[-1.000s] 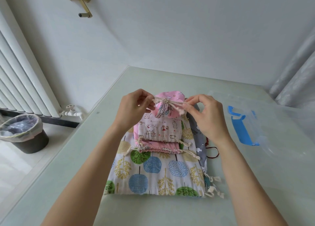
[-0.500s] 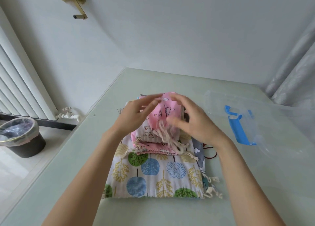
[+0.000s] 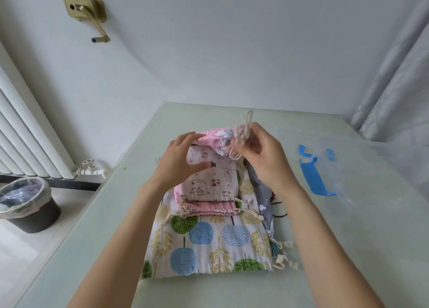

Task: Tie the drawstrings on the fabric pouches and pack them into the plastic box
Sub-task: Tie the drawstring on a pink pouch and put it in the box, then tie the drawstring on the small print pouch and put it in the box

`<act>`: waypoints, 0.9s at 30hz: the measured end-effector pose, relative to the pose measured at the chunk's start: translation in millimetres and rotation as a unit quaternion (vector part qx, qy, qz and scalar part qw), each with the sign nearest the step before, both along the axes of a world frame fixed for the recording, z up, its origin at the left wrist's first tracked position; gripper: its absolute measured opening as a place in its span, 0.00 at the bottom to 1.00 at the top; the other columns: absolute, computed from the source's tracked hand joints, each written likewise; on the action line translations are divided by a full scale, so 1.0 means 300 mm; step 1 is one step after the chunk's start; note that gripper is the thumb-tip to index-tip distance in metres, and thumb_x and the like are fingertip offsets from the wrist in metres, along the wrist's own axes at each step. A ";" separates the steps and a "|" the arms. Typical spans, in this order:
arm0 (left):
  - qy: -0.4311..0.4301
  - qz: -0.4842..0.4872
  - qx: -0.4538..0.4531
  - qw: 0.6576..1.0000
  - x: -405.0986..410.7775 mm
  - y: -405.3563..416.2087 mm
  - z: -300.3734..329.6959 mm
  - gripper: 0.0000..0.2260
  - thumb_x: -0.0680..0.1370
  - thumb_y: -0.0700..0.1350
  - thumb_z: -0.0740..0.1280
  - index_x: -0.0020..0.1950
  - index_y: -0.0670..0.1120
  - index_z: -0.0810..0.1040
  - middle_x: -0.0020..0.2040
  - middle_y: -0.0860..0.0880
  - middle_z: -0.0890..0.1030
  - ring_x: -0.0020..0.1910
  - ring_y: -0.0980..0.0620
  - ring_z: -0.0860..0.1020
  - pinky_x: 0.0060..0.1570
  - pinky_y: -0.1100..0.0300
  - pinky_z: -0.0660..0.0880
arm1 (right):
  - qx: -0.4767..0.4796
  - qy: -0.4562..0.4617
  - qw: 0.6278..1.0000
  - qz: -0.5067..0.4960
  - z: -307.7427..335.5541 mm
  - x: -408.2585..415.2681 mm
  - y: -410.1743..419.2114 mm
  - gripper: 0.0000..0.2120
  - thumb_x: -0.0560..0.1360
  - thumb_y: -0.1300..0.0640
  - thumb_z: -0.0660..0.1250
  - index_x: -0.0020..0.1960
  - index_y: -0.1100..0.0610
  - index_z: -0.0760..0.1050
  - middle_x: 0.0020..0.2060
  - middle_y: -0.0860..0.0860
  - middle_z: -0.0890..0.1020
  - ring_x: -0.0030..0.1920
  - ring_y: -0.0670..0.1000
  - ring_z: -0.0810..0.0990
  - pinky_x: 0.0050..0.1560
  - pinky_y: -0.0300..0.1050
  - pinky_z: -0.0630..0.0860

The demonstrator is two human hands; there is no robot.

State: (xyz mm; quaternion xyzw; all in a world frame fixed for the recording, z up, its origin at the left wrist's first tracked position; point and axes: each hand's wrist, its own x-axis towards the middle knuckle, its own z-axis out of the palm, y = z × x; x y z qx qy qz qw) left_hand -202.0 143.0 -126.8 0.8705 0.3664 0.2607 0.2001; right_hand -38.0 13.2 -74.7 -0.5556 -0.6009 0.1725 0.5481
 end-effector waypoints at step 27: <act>-0.115 -0.103 0.032 0.988 0.754 -0.618 0.421 0.06 0.72 0.43 0.67 0.46 0.47 0.72 0.37 0.50 0.76 0.37 0.43 0.71 0.32 0.56 0.63 | -0.015 -0.172 0.952 -0.254 0.288 0.618 -0.633 0.09 0.79 0.50 0.56 0.46 0.46 0.76 0.44 0.50 0.76 0.48 0.46 0.73 0.54 0.46 0.70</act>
